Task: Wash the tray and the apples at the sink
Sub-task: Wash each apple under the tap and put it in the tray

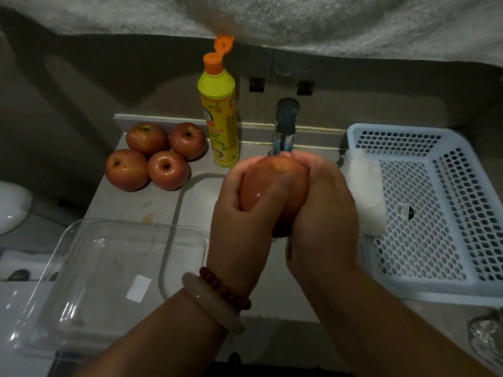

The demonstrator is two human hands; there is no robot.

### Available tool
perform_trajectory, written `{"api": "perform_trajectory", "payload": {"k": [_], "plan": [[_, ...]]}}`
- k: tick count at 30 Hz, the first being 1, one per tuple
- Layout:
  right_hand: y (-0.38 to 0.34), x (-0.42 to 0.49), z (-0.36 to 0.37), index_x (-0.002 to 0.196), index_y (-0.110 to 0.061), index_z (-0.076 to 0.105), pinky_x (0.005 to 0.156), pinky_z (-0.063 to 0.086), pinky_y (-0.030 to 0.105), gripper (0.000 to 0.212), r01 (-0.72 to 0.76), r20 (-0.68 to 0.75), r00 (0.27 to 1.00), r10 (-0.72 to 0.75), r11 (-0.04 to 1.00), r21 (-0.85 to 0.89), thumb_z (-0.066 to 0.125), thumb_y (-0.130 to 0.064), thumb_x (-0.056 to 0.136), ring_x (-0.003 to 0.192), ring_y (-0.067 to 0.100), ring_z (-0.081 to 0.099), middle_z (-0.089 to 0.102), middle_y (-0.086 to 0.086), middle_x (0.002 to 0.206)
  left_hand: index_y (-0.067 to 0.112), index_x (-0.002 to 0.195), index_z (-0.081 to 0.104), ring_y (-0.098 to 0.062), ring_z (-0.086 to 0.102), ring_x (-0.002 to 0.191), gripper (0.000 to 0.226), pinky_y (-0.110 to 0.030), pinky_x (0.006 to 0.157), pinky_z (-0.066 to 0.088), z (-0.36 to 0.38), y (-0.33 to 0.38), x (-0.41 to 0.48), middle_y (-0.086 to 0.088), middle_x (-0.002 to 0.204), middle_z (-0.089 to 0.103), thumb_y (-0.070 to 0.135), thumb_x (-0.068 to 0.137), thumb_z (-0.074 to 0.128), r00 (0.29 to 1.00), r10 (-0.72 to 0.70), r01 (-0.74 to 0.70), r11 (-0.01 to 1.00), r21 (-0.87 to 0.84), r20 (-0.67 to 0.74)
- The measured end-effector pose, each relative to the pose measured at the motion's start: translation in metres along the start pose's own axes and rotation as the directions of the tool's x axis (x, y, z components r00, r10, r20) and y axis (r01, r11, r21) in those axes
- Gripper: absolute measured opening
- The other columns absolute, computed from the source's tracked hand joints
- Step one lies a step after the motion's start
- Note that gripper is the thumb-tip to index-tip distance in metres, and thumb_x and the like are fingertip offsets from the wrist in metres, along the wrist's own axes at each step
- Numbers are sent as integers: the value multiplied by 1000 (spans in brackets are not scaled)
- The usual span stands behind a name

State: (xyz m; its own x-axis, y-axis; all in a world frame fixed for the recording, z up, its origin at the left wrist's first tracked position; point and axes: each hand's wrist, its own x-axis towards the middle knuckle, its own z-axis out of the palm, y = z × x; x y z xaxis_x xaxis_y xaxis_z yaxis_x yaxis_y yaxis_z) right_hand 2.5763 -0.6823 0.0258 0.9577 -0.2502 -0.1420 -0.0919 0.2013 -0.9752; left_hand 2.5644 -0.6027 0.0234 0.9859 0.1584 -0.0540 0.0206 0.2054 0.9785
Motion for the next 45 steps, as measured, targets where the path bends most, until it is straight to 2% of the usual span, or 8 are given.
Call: {"api": "perform_trajectory", "payload": {"k": [2, 7, 10, 14, 22, 27, 32, 45], "plan": [[-4, -1, -3, 108, -44, 64, 73, 60, 36, 20, -36, 83, 996, 35, 999, 17, 48, -40, 97, 94, 8, 64, 63, -18, 109, 49, 106, 59, -11, 64, 104, 39, -32, 71, 58, 0, -5, 0, 13, 118, 61, 59, 68, 57, 998, 48, -48, 999, 11, -49], [5, -11, -4, 129, -36, 42, 85, 51, 16, 58, 532, 346, 836, -426, 782, -324, 65, -51, 78, 112, 1, 52, 45, -18, 129, 48, 102, 64, -7, 64, 106, 35, -26, 87, 53, -4, -4, -1, 18, 105, 69, 44, 70, 49, 994, 106, -106, 993, -44, -6], [6, -4, -5, 121, -35, 56, 83, 57, 30, 39, 346, 200, 930, -310, 920, -185, 52, -53, 87, 109, 8, 59, 56, -14, 124, 38, 112, 60, -13, 63, 110, 39, -41, 89, 54, -2, -5, 0, 12, 115, 65, 52, 77, 56, 998, -1, 6, 996, -89, 61], [5, 9, -9, 108, -32, 69, 72, 59, 36, 28, -16, 42, 999, 14, 999, 43, 44, -38, 99, 97, 12, 65, 67, -8, 113, 49, 116, 46, 1, 59, 105, 62, -25, 71, 58, -8, -9, 2, 36, 111, 52, 50, 60, 72, 984, 87, -111, 981, 157, 153], [-1, 26, -24, 111, -28, 68, 75, 52, 14, 40, 100, 150, 986, -71, 976, -194, 59, -55, 83, 97, -3, 64, 70, -10, 106, 45, 118, 41, 10, 53, 106, 73, -15, 72, 54, -29, -25, 10, 48, 110, 42, 51, 54, 76, 978, 87, -149, 930, 337, 192], [0, 79, -28, 137, -18, 51, 94, 31, -1, 53, 475, 298, 879, -372, 626, -618, 66, -34, 89, 120, 1, 46, 54, -7, 132, 46, 117, 41, 12, 51, 105, 78, -11, 77, 50, -35, -42, 21, 48, 110, 41, 51, 54, 87, 987, 119, -158, 873, 461, 112], [17, 126, -18, 140, -19, 50, 111, 20, 21, 60, 575, 485, 816, -313, 370, -729, 72, -29, 85, 140, 19, 35, 43, 3, 149, 47, 121, 39, -7, 52, 108, 78, -28, 88, 52, -35, -64, 37, 19, 121, 47, 47, 58, 86, 993, 108, -111, 777, 619, 44], [22, 149, -9, 102, 2, 73, 87, 50, 32, 32, 722, 547, 543, -637, 22, -691, 50, -12, 85, 97, 30, 70, 71, 21, 106, 34, 130, 41, -9, 45, 104, 82, -19, 86, 41, -17, -97, 77, 6, 120, 44, 43, 62, 86, 994, -51, -40, 676, 736, 101]]}}
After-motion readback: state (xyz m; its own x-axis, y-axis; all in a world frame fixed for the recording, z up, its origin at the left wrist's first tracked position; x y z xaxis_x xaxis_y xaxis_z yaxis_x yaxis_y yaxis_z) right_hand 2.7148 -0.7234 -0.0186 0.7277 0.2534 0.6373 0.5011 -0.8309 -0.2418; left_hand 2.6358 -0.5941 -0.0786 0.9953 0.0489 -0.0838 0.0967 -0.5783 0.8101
